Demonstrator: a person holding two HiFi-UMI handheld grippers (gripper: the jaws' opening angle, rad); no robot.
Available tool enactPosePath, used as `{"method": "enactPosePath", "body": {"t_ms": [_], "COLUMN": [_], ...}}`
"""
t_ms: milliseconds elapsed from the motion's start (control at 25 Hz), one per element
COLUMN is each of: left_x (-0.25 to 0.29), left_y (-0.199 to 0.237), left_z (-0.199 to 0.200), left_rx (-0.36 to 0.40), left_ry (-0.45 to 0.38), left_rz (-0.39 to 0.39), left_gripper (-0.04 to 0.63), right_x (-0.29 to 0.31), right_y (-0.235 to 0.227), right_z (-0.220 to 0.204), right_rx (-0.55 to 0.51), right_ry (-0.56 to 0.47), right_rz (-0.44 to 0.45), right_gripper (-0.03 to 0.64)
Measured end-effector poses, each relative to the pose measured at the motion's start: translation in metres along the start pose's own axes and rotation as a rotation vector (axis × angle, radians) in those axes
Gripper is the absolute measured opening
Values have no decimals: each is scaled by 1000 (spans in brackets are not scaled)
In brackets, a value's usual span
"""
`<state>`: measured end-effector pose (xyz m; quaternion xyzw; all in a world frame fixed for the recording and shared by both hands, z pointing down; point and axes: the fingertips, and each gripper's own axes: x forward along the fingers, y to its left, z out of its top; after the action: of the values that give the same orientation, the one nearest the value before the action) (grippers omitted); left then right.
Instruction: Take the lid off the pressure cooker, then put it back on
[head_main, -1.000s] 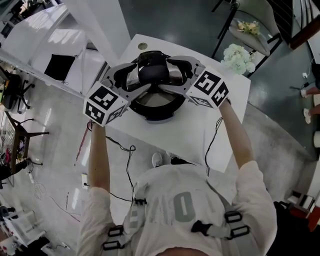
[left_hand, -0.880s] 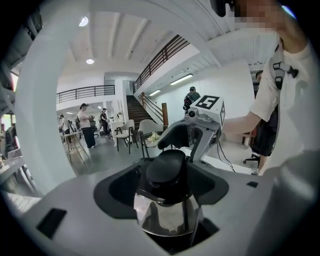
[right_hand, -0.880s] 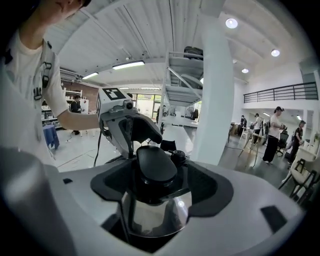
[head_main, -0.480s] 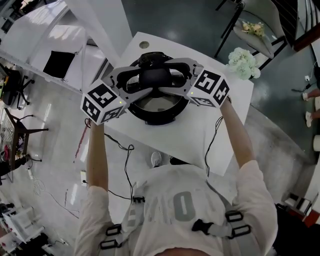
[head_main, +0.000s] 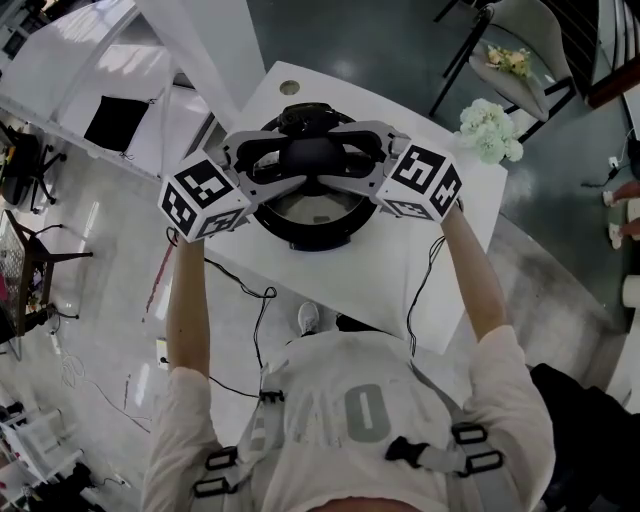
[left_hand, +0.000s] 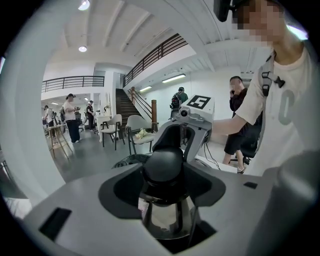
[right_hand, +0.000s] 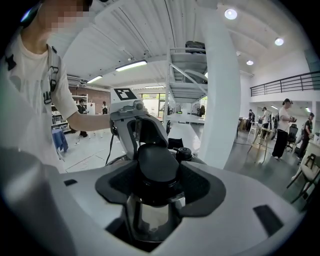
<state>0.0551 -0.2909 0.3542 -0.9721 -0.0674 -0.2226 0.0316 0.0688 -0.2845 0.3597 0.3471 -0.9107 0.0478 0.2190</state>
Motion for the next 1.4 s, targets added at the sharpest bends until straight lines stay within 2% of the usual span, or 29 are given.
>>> {"method": "enactPosePath", "body": {"t_ms": [280, 560, 680, 800, 920, 1240, 1400], "left_x": [5, 9, 3, 1, 1, 1, 2], "left_y": [1, 2, 5, 9, 12, 12, 12], "left_z": [1, 1, 1, 0, 0, -2, -2], "left_rx": [35, 85, 107, 108, 97, 55, 36], "left_ry": [23, 84, 110, 119, 109, 54, 14], "left_rz": [-81, -159, -165, -169, -174, -173, -161], "left_gripper": [255, 255, 256, 256, 255, 250, 251], "right_x": [-4, -6, -5, -5, -7, -8, -9], "right_y": [-3, -4, -1, 0, 1, 2, 2], "right_z": [-2, -5, -2, -2, -4, -6, -7], "right_rx": [38, 93, 141, 202, 251, 304, 301], "right_ry": [31, 54, 61, 59, 69, 95, 83], "right_rz": [-119, -241, -335, -469, -564, -699, -682], "right_gripper": [270, 268, 265, 264, 264, 267, 264]}}
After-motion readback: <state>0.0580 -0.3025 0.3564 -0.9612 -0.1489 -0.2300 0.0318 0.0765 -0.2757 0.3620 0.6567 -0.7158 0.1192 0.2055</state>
